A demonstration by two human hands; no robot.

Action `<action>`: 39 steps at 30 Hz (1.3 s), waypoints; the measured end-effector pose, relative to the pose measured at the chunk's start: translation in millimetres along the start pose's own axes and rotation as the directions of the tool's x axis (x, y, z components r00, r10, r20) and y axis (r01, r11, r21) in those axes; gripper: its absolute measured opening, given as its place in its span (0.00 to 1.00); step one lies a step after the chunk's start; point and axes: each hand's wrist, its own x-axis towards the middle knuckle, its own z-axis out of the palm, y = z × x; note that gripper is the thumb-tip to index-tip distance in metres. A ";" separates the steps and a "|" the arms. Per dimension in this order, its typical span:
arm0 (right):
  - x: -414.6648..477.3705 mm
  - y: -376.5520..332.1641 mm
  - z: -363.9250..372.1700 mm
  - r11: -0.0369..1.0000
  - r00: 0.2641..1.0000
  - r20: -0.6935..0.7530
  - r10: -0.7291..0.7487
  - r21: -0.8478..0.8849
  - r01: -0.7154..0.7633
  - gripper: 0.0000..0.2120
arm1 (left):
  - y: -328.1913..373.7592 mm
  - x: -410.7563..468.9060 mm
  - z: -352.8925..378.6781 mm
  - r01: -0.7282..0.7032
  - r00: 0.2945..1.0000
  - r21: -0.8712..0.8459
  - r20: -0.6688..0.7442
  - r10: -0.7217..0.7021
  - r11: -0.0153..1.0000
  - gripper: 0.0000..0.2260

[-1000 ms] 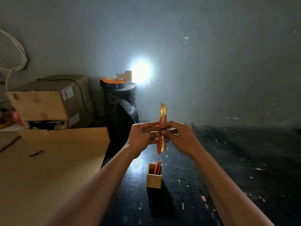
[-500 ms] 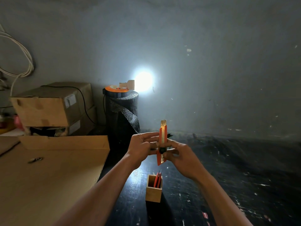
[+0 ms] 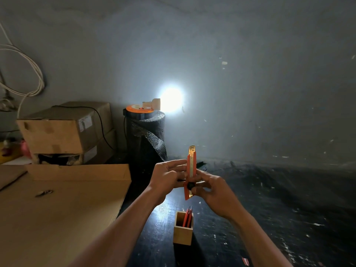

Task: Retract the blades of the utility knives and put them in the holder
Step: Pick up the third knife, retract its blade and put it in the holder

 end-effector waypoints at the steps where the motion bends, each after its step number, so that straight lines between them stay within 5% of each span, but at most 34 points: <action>1: -0.7 -2.0 -1.8 1.000 1.000 -0.002 0.003 0.005 -0.003 0.15 | 1.3 1.1 0.1 -0.003 1.000 0.005 -0.003 0.003 1.000 0.18; 17: -6.4 -15.6 5.0 0.998 0.993 -0.107 0.057 0.025 -0.055 0.10 | 19.1 -0.8 3.7 -0.018 1.000 -0.008 -0.001 0.018 1.000 0.14; 22: -10.6 -25.7 2.0 1.000 0.989 -0.150 -0.003 0.021 0.006 0.18 | 26.6 -3.3 -0.1 -0.022 0.999 -0.047 -0.024 0.021 0.999 0.14; 27: -8.2 -25.7 6.5 0.997 0.983 -0.166 0.076 0.031 -0.072 0.10 | 26.8 -5.5 2.2 -0.038 0.999 -0.031 0.002 0.038 0.999 0.14; 39: -14.0 -31.1 5.2 0.998 0.985 -0.158 0.063 0.016 -0.061 0.10 | 25.8 -7.1 4.7 -0.056 0.998 -0.010 0.011 0.056 0.998 0.15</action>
